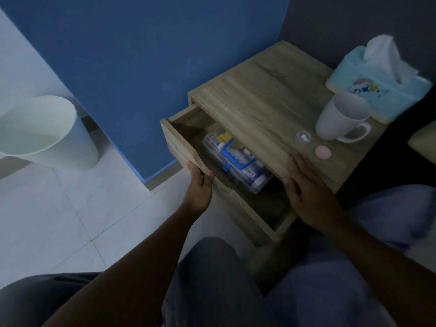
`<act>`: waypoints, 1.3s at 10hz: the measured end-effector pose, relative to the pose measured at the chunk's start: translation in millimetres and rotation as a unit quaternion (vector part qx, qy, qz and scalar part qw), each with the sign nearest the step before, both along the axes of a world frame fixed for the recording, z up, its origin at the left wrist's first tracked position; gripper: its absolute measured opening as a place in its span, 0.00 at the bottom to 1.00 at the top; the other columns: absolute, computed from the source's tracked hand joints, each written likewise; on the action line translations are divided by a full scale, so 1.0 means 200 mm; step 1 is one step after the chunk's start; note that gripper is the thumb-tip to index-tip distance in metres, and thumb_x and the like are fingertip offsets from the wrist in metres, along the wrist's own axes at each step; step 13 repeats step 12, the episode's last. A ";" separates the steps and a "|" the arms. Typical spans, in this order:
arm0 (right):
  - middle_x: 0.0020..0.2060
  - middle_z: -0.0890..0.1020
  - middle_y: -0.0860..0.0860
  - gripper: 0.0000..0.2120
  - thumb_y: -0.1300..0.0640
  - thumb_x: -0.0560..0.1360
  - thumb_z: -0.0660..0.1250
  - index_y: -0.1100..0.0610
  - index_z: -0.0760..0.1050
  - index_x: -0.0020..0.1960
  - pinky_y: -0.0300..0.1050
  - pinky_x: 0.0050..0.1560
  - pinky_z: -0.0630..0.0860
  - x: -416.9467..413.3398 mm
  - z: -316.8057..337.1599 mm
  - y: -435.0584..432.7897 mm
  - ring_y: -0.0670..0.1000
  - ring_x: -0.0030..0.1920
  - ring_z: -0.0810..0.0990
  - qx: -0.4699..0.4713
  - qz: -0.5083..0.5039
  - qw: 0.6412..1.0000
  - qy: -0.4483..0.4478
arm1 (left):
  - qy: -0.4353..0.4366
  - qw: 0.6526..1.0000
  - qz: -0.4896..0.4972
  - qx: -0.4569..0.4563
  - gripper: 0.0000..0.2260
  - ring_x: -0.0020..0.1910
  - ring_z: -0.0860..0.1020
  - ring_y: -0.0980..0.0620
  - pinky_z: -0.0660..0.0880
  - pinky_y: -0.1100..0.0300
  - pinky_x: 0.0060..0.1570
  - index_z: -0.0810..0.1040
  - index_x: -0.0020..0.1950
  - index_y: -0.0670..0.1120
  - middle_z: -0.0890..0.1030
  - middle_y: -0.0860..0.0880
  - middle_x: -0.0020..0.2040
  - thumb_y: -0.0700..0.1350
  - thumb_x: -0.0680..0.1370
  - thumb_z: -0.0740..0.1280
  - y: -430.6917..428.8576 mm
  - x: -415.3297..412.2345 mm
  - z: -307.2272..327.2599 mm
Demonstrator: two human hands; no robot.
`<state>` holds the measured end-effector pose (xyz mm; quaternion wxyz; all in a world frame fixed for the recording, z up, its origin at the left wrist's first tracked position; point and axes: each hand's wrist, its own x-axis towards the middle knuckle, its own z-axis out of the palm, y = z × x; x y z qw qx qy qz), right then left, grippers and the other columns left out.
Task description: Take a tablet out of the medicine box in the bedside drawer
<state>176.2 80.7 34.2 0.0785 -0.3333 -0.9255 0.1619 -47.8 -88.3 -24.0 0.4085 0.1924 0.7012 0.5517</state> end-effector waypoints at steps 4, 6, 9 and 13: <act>0.80 0.51 0.52 0.29 0.47 0.83 0.44 0.58 0.50 0.80 0.47 0.78 0.45 -0.01 0.01 -0.02 0.47 0.79 0.44 0.038 0.017 0.998 -0.047 | -0.066 0.998 0.015 0.003 0.34 0.76 0.61 0.45 0.63 0.51 0.68 0.41 0.80 0.54 0.59 0.48 0.79 0.55 0.81 0.59 0.37 0.01 -0.01; 0.80 0.53 0.55 0.29 0.46 0.83 0.42 0.59 0.52 0.80 0.53 0.79 0.51 -0.01 0.01 -0.01 0.50 0.80 0.48 0.052 0.034 0.997 -0.054 | -0.053 0.998 0.028 0.003 0.39 0.76 0.59 0.47 0.60 0.55 0.69 0.40 0.80 0.55 0.57 0.51 0.80 0.61 0.77 0.59 0.52 0.04 0.01; 0.79 0.55 0.57 0.28 0.49 0.83 0.47 0.61 0.54 0.79 0.54 0.78 0.54 -0.01 -0.01 0.00 0.53 0.80 0.52 0.093 0.030 0.993 -0.067 | -0.041 0.999 0.014 -0.008 0.34 0.77 0.57 0.44 0.57 0.43 0.75 0.37 0.79 0.56 0.54 0.49 0.80 0.53 0.81 0.57 0.58 0.05 0.00; 0.80 0.46 0.55 0.28 0.51 0.84 0.47 0.59 0.46 0.80 0.50 0.79 0.44 -0.01 0.05 0.02 0.53 0.80 0.43 0.016 0.057 0.993 -0.104 | 0.041 0.994 0.010 -0.103 0.25 0.74 0.65 0.46 0.65 0.57 0.61 0.56 0.80 0.52 0.64 0.48 0.78 0.46 0.83 0.56 0.51 -0.03 0.14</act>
